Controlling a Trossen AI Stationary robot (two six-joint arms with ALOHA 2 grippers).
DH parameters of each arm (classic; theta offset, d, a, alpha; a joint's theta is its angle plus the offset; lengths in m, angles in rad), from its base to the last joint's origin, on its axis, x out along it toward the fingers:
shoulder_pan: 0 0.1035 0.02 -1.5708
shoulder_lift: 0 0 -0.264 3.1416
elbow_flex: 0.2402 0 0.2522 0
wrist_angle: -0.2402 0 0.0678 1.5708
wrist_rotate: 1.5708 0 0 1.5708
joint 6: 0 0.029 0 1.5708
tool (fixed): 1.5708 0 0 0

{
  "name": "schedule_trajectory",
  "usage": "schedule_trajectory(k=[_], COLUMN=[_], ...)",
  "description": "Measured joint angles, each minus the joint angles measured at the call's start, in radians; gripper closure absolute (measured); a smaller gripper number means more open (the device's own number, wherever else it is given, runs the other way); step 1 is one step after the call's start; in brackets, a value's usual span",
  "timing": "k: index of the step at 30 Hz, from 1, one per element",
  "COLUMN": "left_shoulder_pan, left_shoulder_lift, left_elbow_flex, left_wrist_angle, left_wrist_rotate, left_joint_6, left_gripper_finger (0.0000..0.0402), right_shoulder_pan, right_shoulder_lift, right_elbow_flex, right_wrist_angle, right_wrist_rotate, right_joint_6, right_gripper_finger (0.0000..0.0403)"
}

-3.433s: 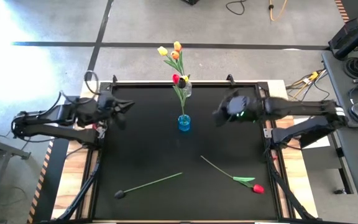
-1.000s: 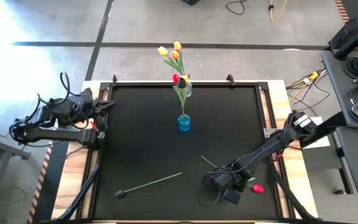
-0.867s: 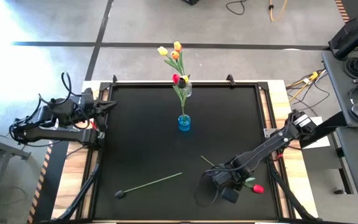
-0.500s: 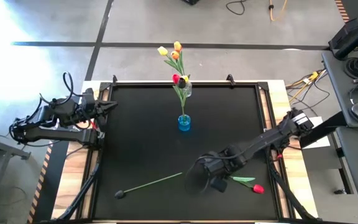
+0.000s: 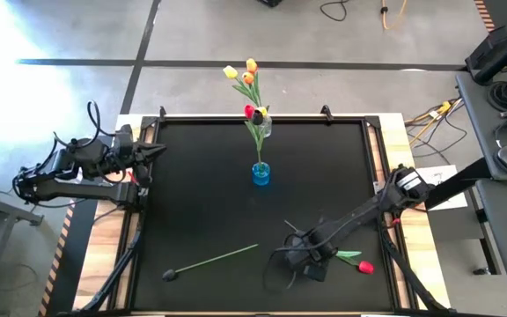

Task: Sort flowers into vase by color
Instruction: Put the red tulip flower into the blue vase

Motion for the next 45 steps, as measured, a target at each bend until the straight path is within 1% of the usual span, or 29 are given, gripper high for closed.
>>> schedule_trajectory(k=[4,8,11,14,18,23,28,31,34,39,42,45], left_shoulder_pan=[0.0,0.0,0.0,0.0,0.0,0.0,0.0,0.0,0.0,0.0,0.0,0.0], left_shoulder_lift=[-0.001,-0.001,-0.002,-0.002,-0.002,-0.002,-0.002,-0.002,-0.002,-0.002,-0.002,0.001], left_elbow_flex=[0.001,0.001,0.0,0.0,0.0,0.0,0.0,-0.001,-0.001,-0.001,-0.001,-0.001], left_wrist_angle=[-0.004,-0.017,-0.017,-0.018,-0.017,-0.017,-0.017,-0.017,-0.017,-0.017,-0.016,-0.015], left_wrist_rotate=[0.0,0.0,0.001,0.001,0.001,0.0,0.0,0.0,0.0,0.0,0.0,0.0], left_joint_6=[0.01,0.01,0.01,0.01,-0.007,-0.015,-0.008,-0.007,-0.007,-0.008,-0.008,-0.008], left_gripper_finger=[0.0402,0.0402,0.0402,0.0402,0.0402,0.0401,0.0402,0.0402,0.0402,0.0402,0.0402,0.0402], right_shoulder_pan=[0.016,0.017,0.027,0.051,0.085,0.098,0.099,0.1,0.099,0.093,0.068,0.024], right_shoulder_lift=[-0.03,-0.118,-0.168,-0.197,-0.205,-0.222,-0.225,-0.225,-0.228,-0.239,-0.246,-0.246], right_elbow_flex=[-0.086,-0.169,-0.227,-0.279,-0.333,-0.386,-0.437,-0.461,-0.467,-0.431,-0.367,-0.299], right_wrist_angle=[0.075,0.159,0.212,0.226,0.248,0.342,0.348,0.364,0.387,0.396,0.388,0.36], right_wrist_rotate=[-0.051,-0.046,-0.029,-0.024,-0.023,-0.025,-0.036,-0.056,-0.078,-0.105,-0.103,-0.093], right_joint_6=[0.045,0.119,0.127,0.13,0.162,0.207,0.251,0.252,0.25,0.247,0.24,0.191], right_gripper_finger=[0.0252,0.0272,0.0281,0.0284,0.0284,0.0284,0.0286,0.0295,0.0315,0.0381,0.0389,0.039])
